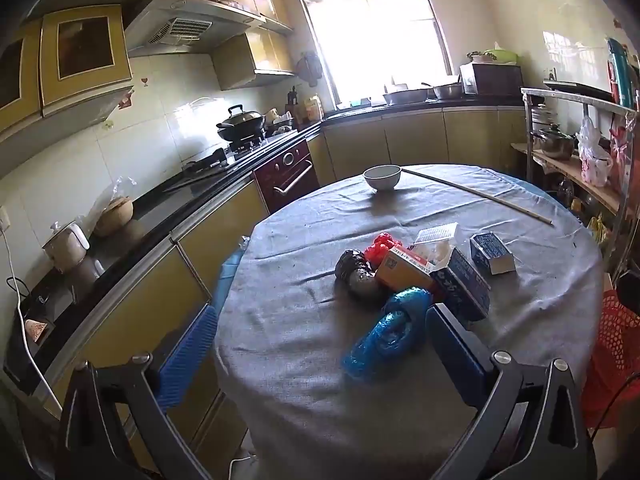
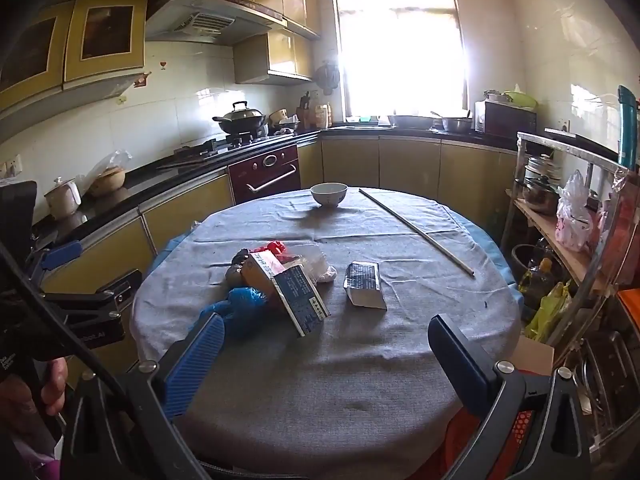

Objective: Collect trash
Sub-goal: 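Grasp the blue plastic bag with the left tool while the right tool grasps the blue printed box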

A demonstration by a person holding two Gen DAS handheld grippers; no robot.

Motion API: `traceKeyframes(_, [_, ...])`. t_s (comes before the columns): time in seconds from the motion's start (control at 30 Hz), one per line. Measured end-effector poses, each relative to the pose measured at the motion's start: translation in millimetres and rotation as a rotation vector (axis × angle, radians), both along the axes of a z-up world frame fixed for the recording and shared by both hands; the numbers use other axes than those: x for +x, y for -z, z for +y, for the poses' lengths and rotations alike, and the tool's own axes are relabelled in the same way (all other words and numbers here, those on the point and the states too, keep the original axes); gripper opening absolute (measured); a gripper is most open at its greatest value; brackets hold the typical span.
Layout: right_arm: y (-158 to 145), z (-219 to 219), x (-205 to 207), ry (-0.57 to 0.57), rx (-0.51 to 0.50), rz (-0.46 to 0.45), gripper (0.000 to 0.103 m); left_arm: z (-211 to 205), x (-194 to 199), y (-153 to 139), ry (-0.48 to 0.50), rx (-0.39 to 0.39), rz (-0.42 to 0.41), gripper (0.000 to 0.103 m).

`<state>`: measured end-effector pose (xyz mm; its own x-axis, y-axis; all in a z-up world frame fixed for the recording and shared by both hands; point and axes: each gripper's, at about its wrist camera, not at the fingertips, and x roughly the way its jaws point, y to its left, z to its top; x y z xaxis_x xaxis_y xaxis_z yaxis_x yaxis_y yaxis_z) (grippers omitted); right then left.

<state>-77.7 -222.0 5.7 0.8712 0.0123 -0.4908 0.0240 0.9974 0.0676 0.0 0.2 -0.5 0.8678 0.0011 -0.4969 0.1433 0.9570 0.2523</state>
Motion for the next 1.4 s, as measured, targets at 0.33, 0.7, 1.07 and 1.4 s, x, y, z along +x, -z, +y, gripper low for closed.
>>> traceKeyframes(0.33, [6, 0, 8, -0.012, 0.022, 0.017, 0.103, 1, -2, 7, -0.008, 0.002, 0.012, 0.103])
traceKeyframes(0.7, [11, 2, 17, -0.025, 0.049, 0.048, 0.103, 8, 11, 10, -0.018, 0.009, 0.043, 0.103])
traceKeyframes(1.07, [21, 8, 41, -0.052, 0.080, 0.085, 0.103, 14, 30, 28, -0.032, 0.014, 0.104, 0.103])
traceKeyframes(1.4, [45, 12, 87, -0.088, 0.100, 0.171, 0.103, 25, 60, 57, -0.056, 0.014, 0.189, 0.103])
